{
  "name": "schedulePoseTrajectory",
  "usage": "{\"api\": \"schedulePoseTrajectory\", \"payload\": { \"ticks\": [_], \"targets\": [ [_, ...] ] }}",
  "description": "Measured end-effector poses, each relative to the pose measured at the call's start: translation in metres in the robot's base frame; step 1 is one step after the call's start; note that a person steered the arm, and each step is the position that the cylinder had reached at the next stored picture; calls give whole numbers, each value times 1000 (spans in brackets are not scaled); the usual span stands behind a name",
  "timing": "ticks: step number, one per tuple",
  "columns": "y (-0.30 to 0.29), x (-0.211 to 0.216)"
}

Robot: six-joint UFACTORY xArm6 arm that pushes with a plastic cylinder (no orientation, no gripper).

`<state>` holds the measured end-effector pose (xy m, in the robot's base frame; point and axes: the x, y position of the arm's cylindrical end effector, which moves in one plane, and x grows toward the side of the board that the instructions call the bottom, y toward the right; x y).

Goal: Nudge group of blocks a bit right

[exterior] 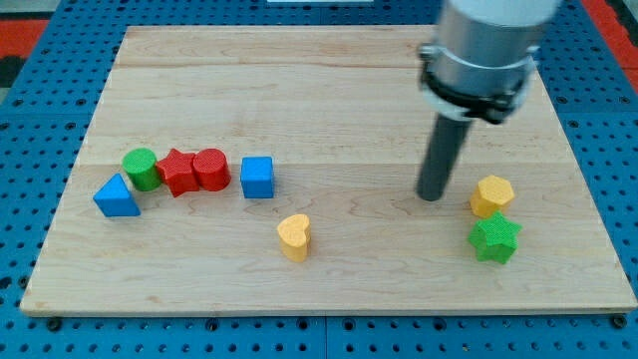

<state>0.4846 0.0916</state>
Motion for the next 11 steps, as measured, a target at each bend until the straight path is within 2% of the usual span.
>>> {"api": "schedulePoseTrajectory", "payload": {
  "ticks": [1,3,5,6,7,8,9,10,11],
  "targets": [
    [-28,-2],
    [-74,-57],
    [-269,-101],
    [-345,-84],
    [-348,-60],
    [-335,-55],
    [-307,-26],
    [-280,-26],
    [-217,-26]
  ]
}}
